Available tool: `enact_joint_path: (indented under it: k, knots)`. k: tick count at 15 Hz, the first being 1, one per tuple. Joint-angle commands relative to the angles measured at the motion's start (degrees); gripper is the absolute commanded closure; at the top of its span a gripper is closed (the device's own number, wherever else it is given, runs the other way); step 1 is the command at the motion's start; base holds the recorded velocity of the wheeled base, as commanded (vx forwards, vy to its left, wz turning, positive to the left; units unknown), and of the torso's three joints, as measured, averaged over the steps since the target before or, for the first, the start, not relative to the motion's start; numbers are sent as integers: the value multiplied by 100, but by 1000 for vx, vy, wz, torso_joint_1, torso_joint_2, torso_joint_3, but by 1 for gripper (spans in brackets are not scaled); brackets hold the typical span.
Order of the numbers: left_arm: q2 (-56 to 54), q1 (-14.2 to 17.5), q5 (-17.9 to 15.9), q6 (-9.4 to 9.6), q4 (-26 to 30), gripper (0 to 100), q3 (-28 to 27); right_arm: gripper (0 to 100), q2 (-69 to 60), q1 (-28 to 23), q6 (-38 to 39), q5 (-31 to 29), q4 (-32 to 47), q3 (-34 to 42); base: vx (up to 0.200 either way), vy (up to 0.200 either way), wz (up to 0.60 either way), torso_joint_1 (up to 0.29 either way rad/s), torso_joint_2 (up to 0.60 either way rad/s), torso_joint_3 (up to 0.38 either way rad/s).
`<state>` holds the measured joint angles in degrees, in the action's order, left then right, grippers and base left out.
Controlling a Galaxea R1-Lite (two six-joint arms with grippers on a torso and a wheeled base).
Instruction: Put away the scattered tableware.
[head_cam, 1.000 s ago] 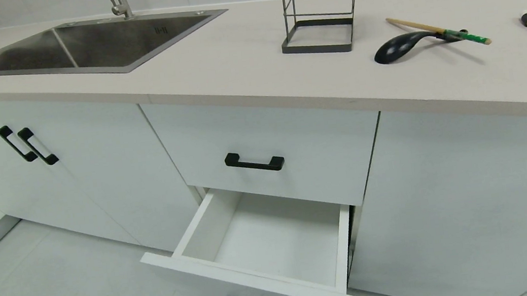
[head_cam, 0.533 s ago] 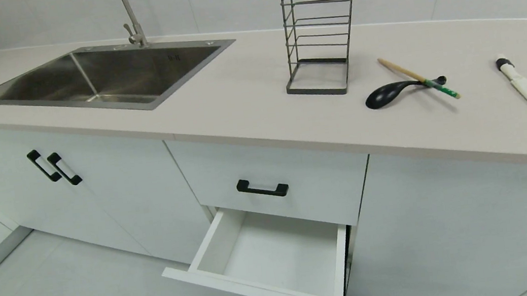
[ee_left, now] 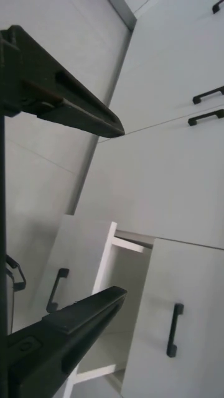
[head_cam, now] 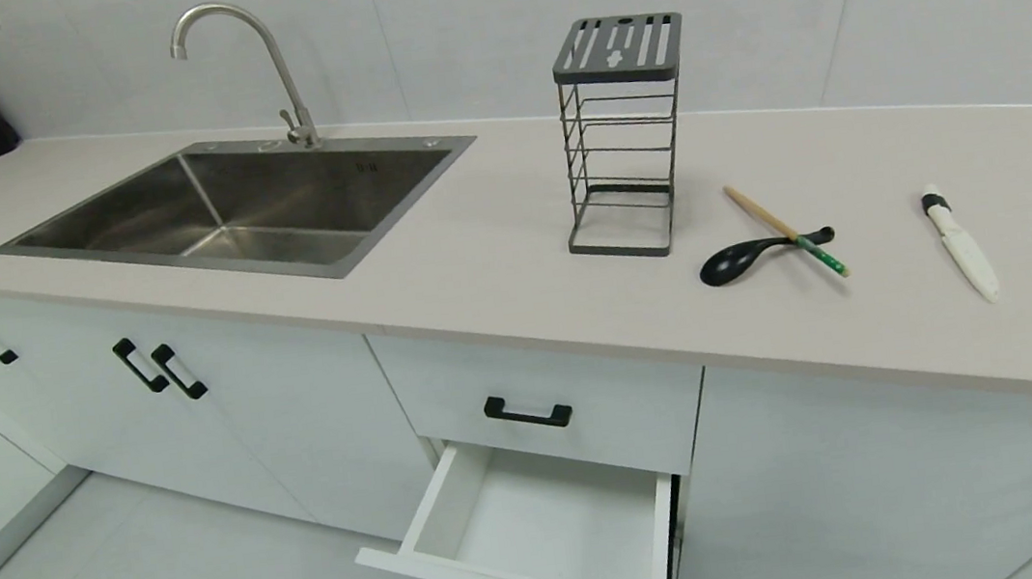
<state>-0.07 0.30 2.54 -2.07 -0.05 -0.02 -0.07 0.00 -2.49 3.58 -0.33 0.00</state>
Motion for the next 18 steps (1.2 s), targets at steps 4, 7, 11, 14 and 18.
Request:
enact_joint_path:
  k: [4, 7, 11, 14, 18]
  knots:
    - [7, 5, 1, -30, -4, 0, 2, 100, 7, 0, 11, -7, 7, 0, 50, 0, 0, 329, -505, -240]
    - [7, 5, 1, -30, -4, 0, 2, 100, 7, 0, 11, -7, -2, 0, 0, 0, 0, 294, -501, -250]
    - [7, 5, 1, -30, -4, 0, 2, 100, 7, 0, -6, 2, -2, 0, 0, 0, 0, 281, -557, -260]
    - [7, 5, 1, -30, -4, 0, 2, 100, 7, 0, -6, -7, -2, 0, 0, 0, 0, 300, -580, -284]
    - [7, 5, 1, -30, -4, 0, 2, 100, 7, 0, 3, -7, 7, 0, 0, 0, 0, 121, -227, -111]
